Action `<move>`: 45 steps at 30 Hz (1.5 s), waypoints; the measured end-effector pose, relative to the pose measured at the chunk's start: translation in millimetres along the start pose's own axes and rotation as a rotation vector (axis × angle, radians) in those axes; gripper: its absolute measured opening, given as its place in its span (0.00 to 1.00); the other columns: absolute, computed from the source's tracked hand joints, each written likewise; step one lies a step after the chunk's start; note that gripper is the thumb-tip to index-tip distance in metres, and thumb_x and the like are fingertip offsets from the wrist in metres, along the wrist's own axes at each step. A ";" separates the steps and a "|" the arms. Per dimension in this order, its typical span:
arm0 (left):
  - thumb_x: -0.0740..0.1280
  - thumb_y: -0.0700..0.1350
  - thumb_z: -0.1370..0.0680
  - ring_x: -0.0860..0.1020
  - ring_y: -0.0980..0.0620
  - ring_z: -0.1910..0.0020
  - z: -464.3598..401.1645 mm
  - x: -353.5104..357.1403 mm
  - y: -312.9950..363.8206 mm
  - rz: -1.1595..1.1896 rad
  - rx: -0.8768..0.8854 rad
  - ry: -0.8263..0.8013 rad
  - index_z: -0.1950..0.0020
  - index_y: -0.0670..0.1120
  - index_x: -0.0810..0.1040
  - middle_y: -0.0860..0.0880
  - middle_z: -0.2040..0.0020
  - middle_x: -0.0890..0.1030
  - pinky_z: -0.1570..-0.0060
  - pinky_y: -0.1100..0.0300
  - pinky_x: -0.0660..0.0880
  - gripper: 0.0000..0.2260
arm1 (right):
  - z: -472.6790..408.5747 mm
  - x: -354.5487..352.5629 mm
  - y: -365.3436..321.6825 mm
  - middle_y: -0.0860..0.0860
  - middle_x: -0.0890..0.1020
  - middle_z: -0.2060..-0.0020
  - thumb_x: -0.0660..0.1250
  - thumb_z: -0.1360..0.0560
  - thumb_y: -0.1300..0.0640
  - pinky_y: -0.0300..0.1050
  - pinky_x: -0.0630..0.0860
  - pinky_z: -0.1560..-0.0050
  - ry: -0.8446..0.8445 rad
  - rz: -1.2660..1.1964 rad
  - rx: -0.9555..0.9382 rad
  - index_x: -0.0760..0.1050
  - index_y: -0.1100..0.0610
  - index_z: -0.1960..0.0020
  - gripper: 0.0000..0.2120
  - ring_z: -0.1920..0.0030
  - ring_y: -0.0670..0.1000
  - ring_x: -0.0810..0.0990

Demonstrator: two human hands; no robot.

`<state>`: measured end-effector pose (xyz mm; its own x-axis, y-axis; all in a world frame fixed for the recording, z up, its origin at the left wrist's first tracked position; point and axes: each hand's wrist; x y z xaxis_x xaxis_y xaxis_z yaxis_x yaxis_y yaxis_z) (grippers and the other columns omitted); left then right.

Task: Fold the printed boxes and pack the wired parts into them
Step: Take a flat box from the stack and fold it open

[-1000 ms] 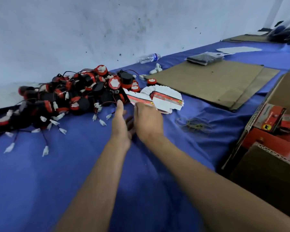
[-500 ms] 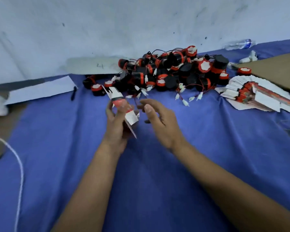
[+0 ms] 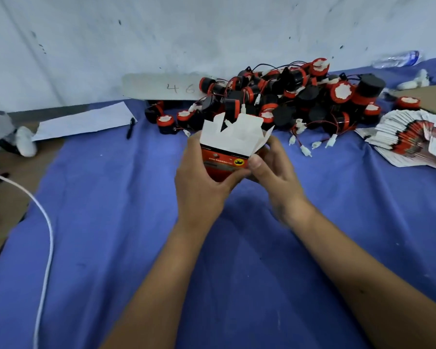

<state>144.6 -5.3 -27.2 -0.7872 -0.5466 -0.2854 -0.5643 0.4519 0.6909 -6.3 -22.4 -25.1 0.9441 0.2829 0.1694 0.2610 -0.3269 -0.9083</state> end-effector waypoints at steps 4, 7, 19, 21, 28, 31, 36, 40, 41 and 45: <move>0.81 0.56 0.30 0.74 0.53 0.34 2.6 5.4 -2.9 -0.152 0.174 -0.067 0.23 0.54 0.64 0.54 0.33 0.72 0.41 0.70 0.72 0.41 | 1.4 2.1 -5.4 0.49 0.82 0.38 0.69 0.24 0.45 0.48 0.81 0.45 0.020 -0.176 0.071 0.69 0.52 0.28 0.27 0.35 0.53 0.80; 0.80 0.55 0.31 0.71 0.51 0.32 3.4 8.4 -0.2 -0.106 0.208 -0.095 0.20 0.53 0.59 0.60 0.31 0.66 0.34 0.60 0.72 0.45 | 1.4 2.7 -6.8 0.53 0.84 0.40 0.68 0.20 0.53 0.47 0.82 0.50 0.052 -0.235 0.086 0.70 0.54 0.29 0.20 0.40 0.54 0.83; 0.63 0.52 0.17 0.76 0.45 0.38 8.5 11.1 20.6 0.155 0.087 -0.050 0.35 0.55 0.72 0.50 0.39 0.77 0.40 0.40 0.75 0.11 | 1.5 1.3 -7.1 0.55 0.84 0.45 0.74 0.26 0.60 0.58 0.82 0.44 0.134 -0.081 0.060 0.74 0.51 0.33 0.23 0.42 0.61 0.83; 0.61 0.46 0.16 0.77 0.44 0.40 7.8 11.0 19.8 0.155 0.075 -0.045 0.38 0.53 0.73 0.48 0.41 0.78 0.41 0.40 0.75 0.08 | 1.6 2.2 -6.5 0.56 0.83 0.45 0.73 0.26 0.59 0.63 0.80 0.41 0.130 -0.045 0.050 0.76 0.52 0.36 0.19 0.41 0.62 0.81; 0.61 0.40 0.16 0.74 0.47 0.43 9.5 15.1 19.9 -0.014 0.116 -0.033 0.38 0.42 0.77 0.47 0.43 0.76 0.41 0.62 0.68 0.09 | 2.7 5.6 -5.4 0.63 0.80 0.42 0.63 0.22 0.56 0.65 0.75 0.38 0.097 -0.046 0.078 0.76 0.60 0.37 0.15 0.40 0.66 0.78; 0.60 0.38 0.16 0.74 0.46 0.43 10.0 14.3 20.4 0.018 0.106 -0.016 0.38 0.42 0.76 0.48 0.43 0.75 0.41 0.61 0.69 0.09 | 3.5 8.5 -8.2 0.59 0.81 0.46 0.61 0.21 0.52 0.66 0.75 0.37 0.114 -0.050 0.097 0.78 0.56 0.40 0.15 0.43 0.60 0.79; 0.61 0.35 0.19 0.74 0.46 0.44 8.4 11.7 15.1 -0.004 0.106 0.013 0.40 0.42 0.76 0.49 0.44 0.76 0.42 0.57 0.71 0.10 | 0.5 0.7 -11.1 0.62 0.82 0.44 0.56 0.24 0.55 0.63 0.79 0.44 0.117 -0.148 0.130 0.78 0.62 0.39 0.20 0.45 0.55 0.80; 0.59 0.34 0.20 0.75 0.48 0.43 6.1 11.2 13.1 0.030 0.060 0.065 0.41 0.41 0.76 0.47 0.44 0.76 0.40 0.59 0.71 0.11 | 0.5 0.6 -8.9 0.58 0.82 0.39 0.55 0.20 0.51 0.55 0.80 0.41 0.072 -0.098 0.117 0.79 0.58 0.38 0.19 0.41 0.54 0.80; 0.58 0.34 0.20 0.76 0.49 0.43 5.6 11.2 12.8 0.046 0.038 0.083 0.41 0.41 0.76 0.47 0.44 0.77 0.40 0.60 0.71 0.11 | 1.1 1.6 -7.8 0.56 0.82 0.39 0.56 0.19 0.49 0.56 0.79 0.38 0.048 -0.070 0.110 0.80 0.55 0.38 0.19 0.39 0.55 0.79; 0.57 0.33 0.20 0.75 0.55 0.42 3.9 9.3 11.6 0.110 -0.065 0.108 0.41 0.42 0.76 0.46 0.42 0.77 0.39 0.68 0.69 0.12 | 1.8 2.5 -4.5 0.52 0.82 0.39 0.61 0.18 0.51 0.62 0.75 0.33 -0.043 0.040 0.062 0.80 0.50 0.37 0.14 0.39 0.56 0.78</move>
<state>129.8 -2.4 -24.4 -0.8103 -0.5702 -0.1350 -0.4559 0.4688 0.7566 -5.5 -18.6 -21.3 0.9435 0.3100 0.1169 0.2088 -0.2824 -0.9363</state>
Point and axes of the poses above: each hand's wrist, its own z-axis away from the middle knuckle, its own x-axis out of the palm, y = z × x
